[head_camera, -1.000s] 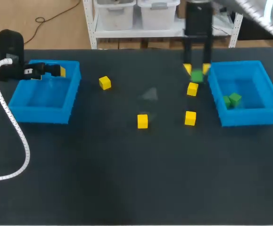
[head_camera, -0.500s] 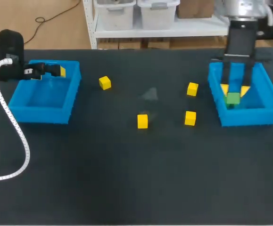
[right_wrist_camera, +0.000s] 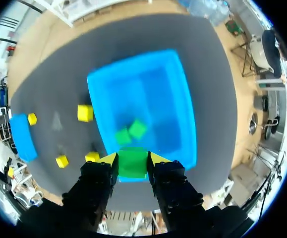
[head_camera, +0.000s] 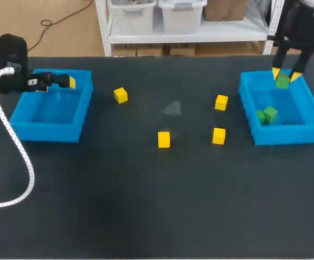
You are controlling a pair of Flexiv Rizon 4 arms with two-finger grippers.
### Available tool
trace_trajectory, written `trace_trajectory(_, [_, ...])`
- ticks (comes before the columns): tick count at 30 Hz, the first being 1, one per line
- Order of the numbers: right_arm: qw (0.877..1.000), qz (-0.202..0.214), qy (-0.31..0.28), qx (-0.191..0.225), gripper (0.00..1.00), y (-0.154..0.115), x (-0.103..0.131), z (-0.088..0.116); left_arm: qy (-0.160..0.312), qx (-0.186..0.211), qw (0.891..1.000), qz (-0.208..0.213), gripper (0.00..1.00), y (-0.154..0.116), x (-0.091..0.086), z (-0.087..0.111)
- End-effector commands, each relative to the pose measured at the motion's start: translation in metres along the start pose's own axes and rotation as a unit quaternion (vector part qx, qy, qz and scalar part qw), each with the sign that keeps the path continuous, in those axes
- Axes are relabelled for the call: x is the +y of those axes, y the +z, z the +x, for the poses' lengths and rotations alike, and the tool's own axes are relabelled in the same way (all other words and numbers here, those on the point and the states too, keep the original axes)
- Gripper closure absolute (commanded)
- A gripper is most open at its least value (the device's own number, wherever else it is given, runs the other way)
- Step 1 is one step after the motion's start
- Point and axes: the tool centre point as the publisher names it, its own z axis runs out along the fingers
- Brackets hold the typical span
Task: Put the green cubes in the right bin and the yellow cubes in the left bin.
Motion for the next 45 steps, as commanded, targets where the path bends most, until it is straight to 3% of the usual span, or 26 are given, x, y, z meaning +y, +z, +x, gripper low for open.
trace_trajectory(1, [0.972, -0.004, 0.003, -0.237, 1.0, 0.011, -0.005, -0.017, 0.001, -0.003, 1.0, 0.003, 0.0, 0.0, 0.001, 0.001])
trace_trajectory(11, [0.978, -0.009, 0.015, -0.207, 0.97, 0.033, -0.01, -0.04, 0.001, -0.003, 1.0, 0.003, 0.0, 0.0, 0.001, 0.001])
trace_trajectory(12, [0.979, -0.003, 0.011, -0.203, 0.76, 0.034, -0.008, -0.042, 0.001, -0.003, 1.0, 0.003, 0.0, 0.0, 0.001, 0.001])
trace_trajectory(13, [0.979, -0.005, 0.008, -0.203, 0.0, 0.035, -0.007, -0.042, 0.001, -0.003, 1.0, 0.003, 0.0, 0.0, 0.001, 0.001])
trace_trajectory(20, [0.973, -0.004, -0.017, -0.231, 0.0, 0.028, 0.012, -0.043, 0.001, -0.003, 1.0, 0.003, 0.0, 0.0, 0.001, 0.001])
trace_trajectory(45, [0.973, -0.004, -0.017, -0.231, 0.0, 0.028, 0.012, -0.043, 0.001, -0.003, 1.0, 0.003, 0.0, 0.0, 0.001, 0.001])
